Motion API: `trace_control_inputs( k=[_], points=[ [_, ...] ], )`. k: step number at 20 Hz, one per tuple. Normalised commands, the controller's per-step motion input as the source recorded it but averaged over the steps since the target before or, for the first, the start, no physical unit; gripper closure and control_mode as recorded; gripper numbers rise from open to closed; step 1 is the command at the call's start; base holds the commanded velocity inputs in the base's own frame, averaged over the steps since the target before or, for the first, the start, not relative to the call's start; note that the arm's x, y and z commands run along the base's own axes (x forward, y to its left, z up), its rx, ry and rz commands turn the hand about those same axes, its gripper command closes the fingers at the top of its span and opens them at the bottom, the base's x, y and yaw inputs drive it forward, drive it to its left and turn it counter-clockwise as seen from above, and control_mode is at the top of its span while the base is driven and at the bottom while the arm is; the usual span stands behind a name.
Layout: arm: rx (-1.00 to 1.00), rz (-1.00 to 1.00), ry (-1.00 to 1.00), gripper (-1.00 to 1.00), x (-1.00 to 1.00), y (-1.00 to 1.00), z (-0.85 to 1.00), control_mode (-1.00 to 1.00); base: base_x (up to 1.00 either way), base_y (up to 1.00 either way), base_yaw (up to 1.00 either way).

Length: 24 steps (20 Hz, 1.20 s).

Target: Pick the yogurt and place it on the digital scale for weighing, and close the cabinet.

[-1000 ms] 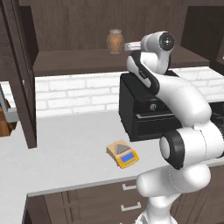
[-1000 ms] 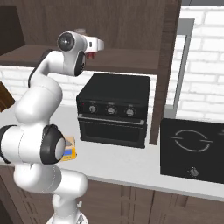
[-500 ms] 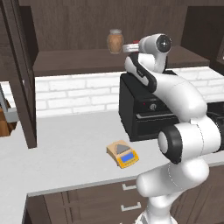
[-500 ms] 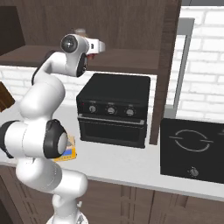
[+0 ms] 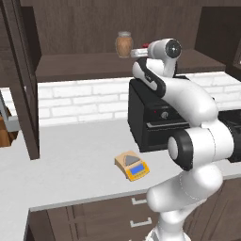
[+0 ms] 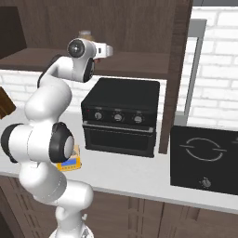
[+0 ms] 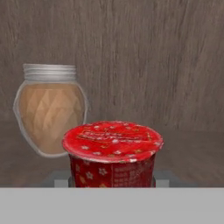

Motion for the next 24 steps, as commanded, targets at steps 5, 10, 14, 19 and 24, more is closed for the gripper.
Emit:
trace_control_inputs(
  k=[5,10,14,19,24],
  points=[
    [0.00,0.00,0.00,1.00,-0.04,-0.15,0.00,-1.00,0.00,0.00,0.00],
    [0.14,0.00,-0.22,1.00,-0.77,-0.20,0.03,-1.00,0.00,0.00,0.00],
    [0.24,0.00,-0.38,1.00,-1.00,-0.03,-0.03,-1.00,0.00,0.00,0.00],
    [0.20,0.00,-0.33,1.00,-1.00,0.00,-0.02,-1.00,0.00,0.00,0.00],
    [0.08,0.00,-0.21,1.00,-1.00,0.00,0.00,-1.00,0.00,0.00,0.00]
  ],
)
